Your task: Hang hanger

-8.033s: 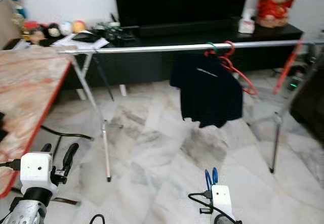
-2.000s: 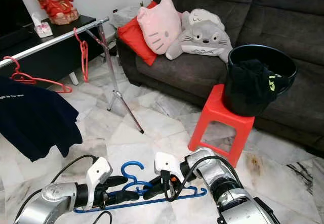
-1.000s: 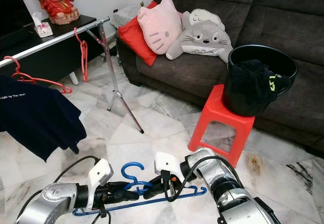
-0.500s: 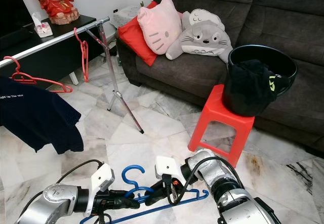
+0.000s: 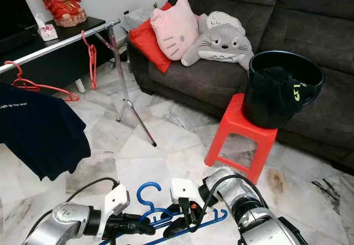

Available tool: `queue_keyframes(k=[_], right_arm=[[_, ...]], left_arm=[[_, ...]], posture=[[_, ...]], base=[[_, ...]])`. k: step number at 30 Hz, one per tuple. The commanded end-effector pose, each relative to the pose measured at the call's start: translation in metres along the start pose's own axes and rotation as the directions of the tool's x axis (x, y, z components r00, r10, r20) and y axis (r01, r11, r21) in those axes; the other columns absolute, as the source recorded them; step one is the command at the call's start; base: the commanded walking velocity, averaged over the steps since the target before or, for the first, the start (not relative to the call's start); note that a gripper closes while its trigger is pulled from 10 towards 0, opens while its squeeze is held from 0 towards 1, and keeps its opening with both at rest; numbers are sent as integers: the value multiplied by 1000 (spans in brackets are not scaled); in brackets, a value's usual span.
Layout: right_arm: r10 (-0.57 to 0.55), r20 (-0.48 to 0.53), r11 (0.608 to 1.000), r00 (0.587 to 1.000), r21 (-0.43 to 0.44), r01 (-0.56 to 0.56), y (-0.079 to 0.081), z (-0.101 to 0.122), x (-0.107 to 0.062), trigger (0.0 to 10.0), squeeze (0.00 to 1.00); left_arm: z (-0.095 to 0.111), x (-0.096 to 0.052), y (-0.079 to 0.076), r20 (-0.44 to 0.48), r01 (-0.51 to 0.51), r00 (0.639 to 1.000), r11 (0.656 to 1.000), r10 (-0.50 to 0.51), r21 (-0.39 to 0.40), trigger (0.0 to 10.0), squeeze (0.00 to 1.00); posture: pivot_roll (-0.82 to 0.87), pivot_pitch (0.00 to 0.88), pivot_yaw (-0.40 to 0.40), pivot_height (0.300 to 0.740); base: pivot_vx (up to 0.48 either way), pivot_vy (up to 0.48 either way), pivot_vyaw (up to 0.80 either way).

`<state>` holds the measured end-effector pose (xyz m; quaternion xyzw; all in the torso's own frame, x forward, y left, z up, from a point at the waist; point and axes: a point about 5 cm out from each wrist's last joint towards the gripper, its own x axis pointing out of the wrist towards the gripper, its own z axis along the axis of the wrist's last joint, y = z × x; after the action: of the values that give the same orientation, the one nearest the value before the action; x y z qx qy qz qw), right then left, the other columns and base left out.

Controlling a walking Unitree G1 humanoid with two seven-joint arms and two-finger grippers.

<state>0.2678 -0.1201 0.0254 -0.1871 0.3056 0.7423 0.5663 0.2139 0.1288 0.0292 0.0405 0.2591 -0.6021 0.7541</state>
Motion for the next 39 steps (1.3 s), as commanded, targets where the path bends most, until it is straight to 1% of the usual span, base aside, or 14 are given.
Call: queue_keyframes(k=[1, 7, 11, 19, 21, 28, 30, 31, 33, 35, 36, 37, 38, 39], right_arm=[[-35, -44, 999, 998, -32, 34, -2, -1, -2, 10000, 0], [-80, -65, 996, 995, -42, 77, -4, -3, -2, 10000, 0], [-199, -136, 978, 971, -90, 188, -11, -5, -9, 10000, 0], [-255, -151, 966, 955, -87, 244, -12, -13, -19, 10000, 0], [-262, -139, 965, 955, -54, 257, -7, -21, -18, 10000, 0], [-282, -128, 959, 951, 6, 285, -1, -31, -12, 10000, 0], [-343, -125, 934, 931, 64, 352, 1, -39, -10, 10000, 0], [-343, -125, 934, 931, 64, 352, 1, -39, -10, 10000, 0], [-402, -144, 903, 904, 102, 418, 1, -46, -8, 10000, 0], [-507, -210, 819, 836, 187, 543, 4, -61, -6, 10000, 0], [-507, -210, 819, 836, 187, 543, 4, -61, -6, 10000, 0], [-533, -211, 792, 820, 217, 571, 5, -65, -4, 10000, 0], [-576, -204, 740, 791, 280, 611, 6, -69, -2, 10000, 0], [-576, -204, 740, 791, 280, 611, 6, -69, -2, 10000, 0]], left_arm=[[-6, -5, 5, -66, -27, 997, 999, 30, 35, 0, 0], [-8, -4, 5, -91, -24, 995, 998, 29, 59, 0, 0], [-12, -1, 8, -150, -36, 987, 989, 57, 142, 0, 0], [-24, -2, 18, -220, -117, 961, 969, 165, 215, 0, 0], [-30, -3, 26, -193, -229, 944, 952, 268, 202, 0, 0], [-39, -8, 34, -152, -352, 916, 926, 371, 139, 0, 0], [-41, -13, 40, -94, -459, 883, 888, 460, 33, 0, 0], [-41, -13, 40, -94, -459, 883, 888, 460, 33, 0, 0], [-44, -19, 47, -84, -550, 832, 835, 549, 6, 0, 0], [-57, -28, 52, -124, -672, 737, 740, 665, -24, 3686, 0], [-57, -28, 52, -124, -672, 737, 740, 665, -24, 3686, 0], [-63, -30, 51, -149, -688, 720, 725, 678, -21, 10000, 0], [-71, -31, 49, -177, -703, 702, 711, 690, -15, 10000, 0], [-71, -31, 49, -177, -703, 702, 711, 690, -15, 10000, 0]], posture=[[-84, 0, -23, 740], [-84, 0, -23, 740], [-92, 0, -21, 740], [-99, 0, -16, 740], [-101, 0, -12, 740], [-102, 0, -9, 740], [-102, 0, -8, 740], [-102, 0, -8, 740], [-102, 0, -8, 740], [-103, 0, -8, 740], [-103, 0, -8, 740], [-103, 0, -8, 740], [-103, 0, -8, 740], [-103, 0, -8, 740]], base=[[0, 0, 0], [0, 0, 0], [0, 0, 0], [0, 0, 0], [0, 0, 0], [0, 0, 0], [0, 0, 0], [0, 0, 0], [0, 0, 0], [0, 0, 0], [0, 0, 0], [0, 0, 0], [0, 0, 0], [0, 0, 0]])
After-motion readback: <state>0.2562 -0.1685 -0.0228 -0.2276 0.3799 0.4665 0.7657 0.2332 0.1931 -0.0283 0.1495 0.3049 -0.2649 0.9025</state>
